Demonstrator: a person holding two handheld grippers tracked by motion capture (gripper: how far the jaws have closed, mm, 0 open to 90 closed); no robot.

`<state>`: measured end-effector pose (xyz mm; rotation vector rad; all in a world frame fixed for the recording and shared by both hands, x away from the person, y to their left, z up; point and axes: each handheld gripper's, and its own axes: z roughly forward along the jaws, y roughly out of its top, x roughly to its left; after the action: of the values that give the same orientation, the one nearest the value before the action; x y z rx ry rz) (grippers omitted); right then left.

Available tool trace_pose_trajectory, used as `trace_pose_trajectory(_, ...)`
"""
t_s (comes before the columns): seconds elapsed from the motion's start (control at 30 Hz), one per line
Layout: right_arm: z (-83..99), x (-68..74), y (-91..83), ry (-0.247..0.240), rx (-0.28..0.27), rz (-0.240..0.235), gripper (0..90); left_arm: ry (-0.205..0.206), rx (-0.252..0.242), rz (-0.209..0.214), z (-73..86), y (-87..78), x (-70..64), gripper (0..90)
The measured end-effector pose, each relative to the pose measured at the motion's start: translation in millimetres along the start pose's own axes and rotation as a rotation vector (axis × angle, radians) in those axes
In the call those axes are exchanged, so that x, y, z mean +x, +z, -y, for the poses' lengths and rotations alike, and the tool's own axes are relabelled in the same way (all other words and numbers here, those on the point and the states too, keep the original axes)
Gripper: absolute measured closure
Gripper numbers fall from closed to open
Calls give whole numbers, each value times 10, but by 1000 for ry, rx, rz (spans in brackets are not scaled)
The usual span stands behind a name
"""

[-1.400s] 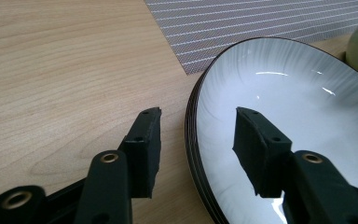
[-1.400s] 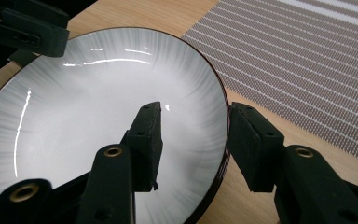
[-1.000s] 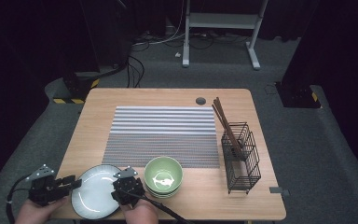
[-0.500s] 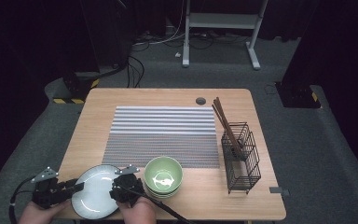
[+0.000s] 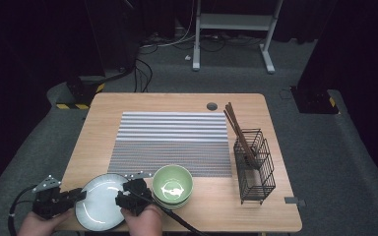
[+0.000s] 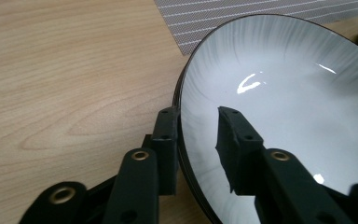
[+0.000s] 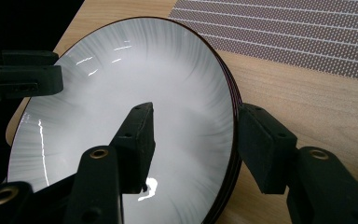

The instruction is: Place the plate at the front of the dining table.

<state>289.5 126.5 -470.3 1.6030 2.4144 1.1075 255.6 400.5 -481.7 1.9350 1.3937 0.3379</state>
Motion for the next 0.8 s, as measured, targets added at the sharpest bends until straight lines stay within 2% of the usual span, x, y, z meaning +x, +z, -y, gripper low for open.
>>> trace_pose_trajectory(0.17,-1,1,-4,3,5,-2,463,5,-9,-14,5,6,8,742)
trace_pose_trajectory(0.33,-8,-7,-38,-11,-10,-8,461,-2,2,-11,12,-5,38,732)
trace_pose_trajectory(0.43,-3,-8,-49,-12,-15,-9,465,-15,6,1,20,-3,58,694)
trace_pose_trajectory(0.57,6,-8,-33,-10,-9,-7,465,-17,20,19,24,10,65,693)
trace_pose_trajectory(0.8,9,-13,-5,1,-3,-8,466,-28,15,46,24,15,67,687)
